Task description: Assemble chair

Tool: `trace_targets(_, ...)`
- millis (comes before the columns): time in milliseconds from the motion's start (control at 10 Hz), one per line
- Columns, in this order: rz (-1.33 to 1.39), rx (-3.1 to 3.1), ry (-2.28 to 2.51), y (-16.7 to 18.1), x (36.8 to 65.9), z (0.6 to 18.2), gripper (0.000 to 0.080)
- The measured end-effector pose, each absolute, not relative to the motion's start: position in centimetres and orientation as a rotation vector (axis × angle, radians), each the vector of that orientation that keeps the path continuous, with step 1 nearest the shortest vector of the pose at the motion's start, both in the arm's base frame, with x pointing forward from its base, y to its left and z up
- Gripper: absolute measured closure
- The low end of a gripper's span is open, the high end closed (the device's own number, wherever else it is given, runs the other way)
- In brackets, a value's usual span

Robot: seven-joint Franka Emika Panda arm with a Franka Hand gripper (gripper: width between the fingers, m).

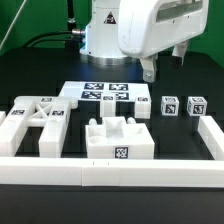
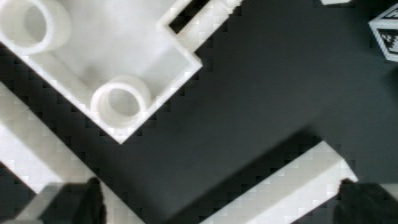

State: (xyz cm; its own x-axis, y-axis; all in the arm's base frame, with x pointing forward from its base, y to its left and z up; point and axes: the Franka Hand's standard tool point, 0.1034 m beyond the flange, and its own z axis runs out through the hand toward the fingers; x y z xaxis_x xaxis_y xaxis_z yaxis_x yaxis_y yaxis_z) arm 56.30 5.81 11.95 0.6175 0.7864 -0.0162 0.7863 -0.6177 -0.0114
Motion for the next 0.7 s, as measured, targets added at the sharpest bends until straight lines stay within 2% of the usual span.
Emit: trace_targets(700, 0.031, -2.822, -1.372, 5.81, 56.30, 11.94, 0.0150)
